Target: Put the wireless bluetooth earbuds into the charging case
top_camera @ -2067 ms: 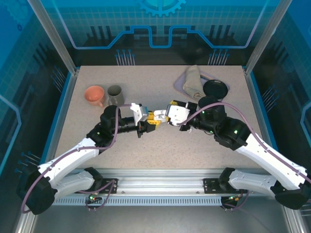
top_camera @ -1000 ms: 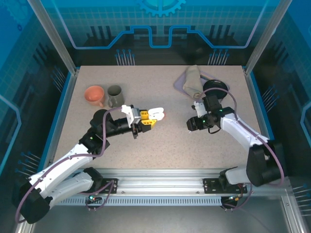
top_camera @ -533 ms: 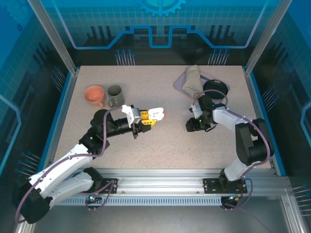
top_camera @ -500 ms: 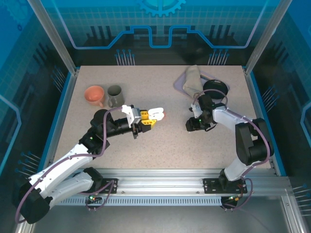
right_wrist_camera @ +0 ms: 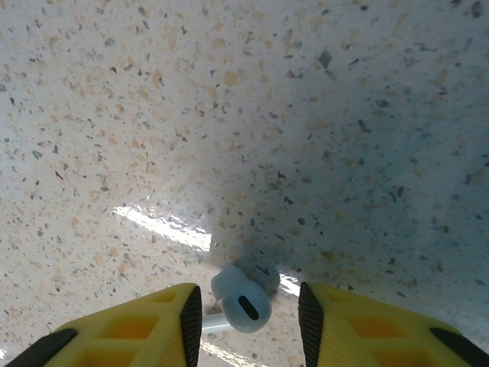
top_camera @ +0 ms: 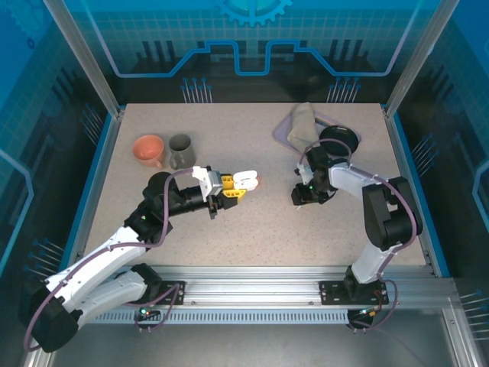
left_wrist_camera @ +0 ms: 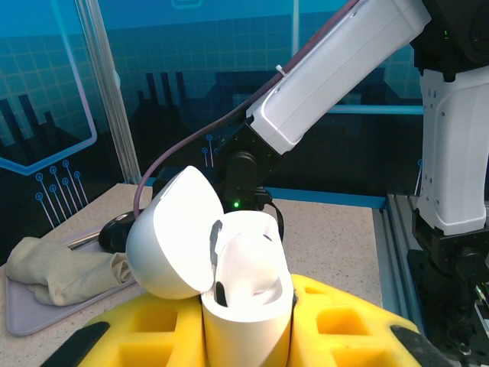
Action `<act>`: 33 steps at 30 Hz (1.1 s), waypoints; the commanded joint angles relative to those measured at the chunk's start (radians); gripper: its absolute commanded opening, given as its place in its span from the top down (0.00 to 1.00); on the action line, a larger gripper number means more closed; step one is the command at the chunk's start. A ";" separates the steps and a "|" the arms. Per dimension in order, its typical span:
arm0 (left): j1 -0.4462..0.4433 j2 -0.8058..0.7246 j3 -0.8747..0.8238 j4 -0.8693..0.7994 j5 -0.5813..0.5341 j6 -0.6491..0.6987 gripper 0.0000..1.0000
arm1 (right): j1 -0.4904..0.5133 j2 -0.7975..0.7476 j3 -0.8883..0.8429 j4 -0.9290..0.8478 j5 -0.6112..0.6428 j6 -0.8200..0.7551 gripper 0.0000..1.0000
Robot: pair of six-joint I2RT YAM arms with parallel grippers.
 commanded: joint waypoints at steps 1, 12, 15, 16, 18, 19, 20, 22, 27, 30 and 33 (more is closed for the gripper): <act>-0.008 -0.017 0.010 0.002 -0.010 0.024 1.00 | 0.023 0.027 0.027 -0.037 0.007 0.007 0.60; -0.007 -0.024 0.006 -0.011 -0.018 0.023 1.00 | 0.046 0.067 0.059 -0.071 0.046 0.005 0.67; -0.007 -0.028 0.005 -0.013 -0.019 0.023 1.00 | 0.055 0.074 0.064 -0.079 0.059 0.003 0.68; -0.009 -0.029 0.004 -0.014 -0.019 0.022 1.00 | 0.056 0.076 0.065 -0.081 0.060 0.002 0.68; -0.007 -0.031 0.005 -0.014 -0.018 0.023 1.00 | 0.062 0.080 0.071 -0.090 0.063 0.002 0.68; -0.008 -0.031 0.005 -0.014 -0.019 0.024 1.00 | 0.064 0.083 0.074 -0.093 0.065 0.001 0.68; -0.007 -0.030 0.005 -0.016 -0.020 0.025 1.00 | 0.068 0.087 0.079 -0.099 0.068 -0.002 0.69; -0.007 -0.033 0.005 -0.017 -0.020 0.024 1.00 | 0.076 0.096 0.087 -0.113 0.080 -0.006 0.69; -0.006 -0.033 0.004 -0.019 -0.023 0.023 1.00 | 0.089 0.112 0.105 -0.135 0.097 -0.010 0.71; -0.007 -0.034 0.003 -0.021 -0.025 0.024 1.00 | 0.095 0.115 0.107 -0.139 0.102 -0.011 0.72; -0.008 -0.037 0.004 -0.024 -0.026 0.025 1.00 | 0.094 0.110 0.103 -0.133 0.094 -0.010 0.75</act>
